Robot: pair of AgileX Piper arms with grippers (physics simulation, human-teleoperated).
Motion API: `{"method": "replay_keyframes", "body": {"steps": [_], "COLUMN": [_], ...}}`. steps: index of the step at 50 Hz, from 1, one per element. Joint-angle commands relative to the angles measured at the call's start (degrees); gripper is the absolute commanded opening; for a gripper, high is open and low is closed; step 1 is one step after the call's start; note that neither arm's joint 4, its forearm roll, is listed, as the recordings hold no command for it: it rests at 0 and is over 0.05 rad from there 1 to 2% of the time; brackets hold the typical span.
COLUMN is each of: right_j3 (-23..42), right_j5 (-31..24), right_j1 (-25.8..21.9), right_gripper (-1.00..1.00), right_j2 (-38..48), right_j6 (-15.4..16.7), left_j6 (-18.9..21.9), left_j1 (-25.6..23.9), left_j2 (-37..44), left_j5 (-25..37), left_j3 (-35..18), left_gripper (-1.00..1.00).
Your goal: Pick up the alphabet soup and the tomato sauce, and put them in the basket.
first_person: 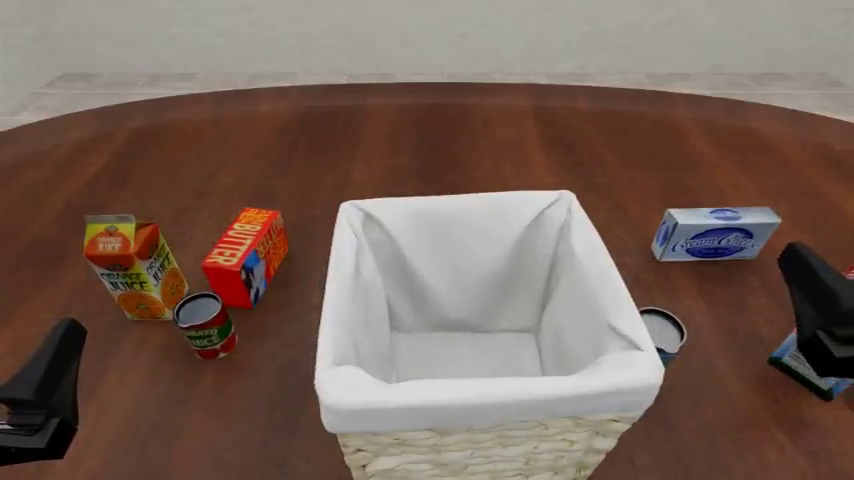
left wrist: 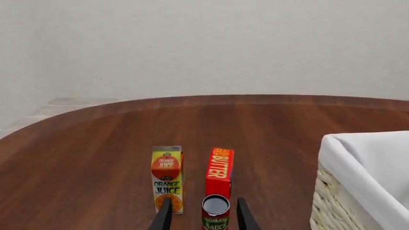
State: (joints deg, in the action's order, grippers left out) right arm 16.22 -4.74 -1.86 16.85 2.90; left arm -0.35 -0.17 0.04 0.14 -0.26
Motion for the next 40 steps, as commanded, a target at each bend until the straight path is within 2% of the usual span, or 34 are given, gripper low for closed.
{"method": "replay_keyframes", "body": {"steps": [1,4,6,9,11,17,18,20,23,28,35,40], "right_j3": [4.65,7.37,8.47,9.38,10.05,11.90,12.94,14.13,14.92,15.35,16.37,17.91], "right_j5": [-1.27,-3.21,-4.25,-5.23,-5.81,-7.46,-8.38,-9.25,-9.78,-10.22,-11.09,-12.91], "right_j1": [-1.39,-1.66,-2.04,-2.82,-3.04,-3.15,-4.01,-4.37,-4.35,-3.53,-3.12,-4.44], "right_gripper": [1.00,1.00,1.00,1.00,1.00,1.00,1.00,1.00,1.00,1.00,1.00,1.00], "right_j2": [8.62,10.60,11.53,13.25,15.68,17.93,19.11,20.11,20.36,22.45,23.30,24.53], "right_j6": [4.28,3.72,4.50,3.53,4.84,4.99,2.97,2.33,2.57,5.00,5.14,4.07], "left_j6": [-0.03,-0.03,-0.02,-0.03,0.01,-0.03,-0.06,-0.13,-0.14,-0.06,-0.12,-0.12], "left_j1": [-0.09,-0.12,-0.12,-0.10,-0.11,-0.07,-0.06,-0.07,-0.12,-0.09,-0.14,-0.16], "left_j2": [0.02,0.06,0.10,0.17,0.45,0.56,0.82,1.18,1.65,2.54,1.65,0.09], "left_j5": [0.12,0.12,0.10,0.05,-0.17,-0.29,-0.56,-0.96,-1.41,-2.25,-1.45,0.10], "left_j3": [0.03,0.02,0.01,0.00,-0.02,-0.06,-0.07,-0.06,-0.05,-0.02,-0.06,-0.07], "left_gripper": [1.00,1.00,1.00,1.00,1.00,1.00,1.00,1.00,1.00,1.00,1.00,1.00]}}
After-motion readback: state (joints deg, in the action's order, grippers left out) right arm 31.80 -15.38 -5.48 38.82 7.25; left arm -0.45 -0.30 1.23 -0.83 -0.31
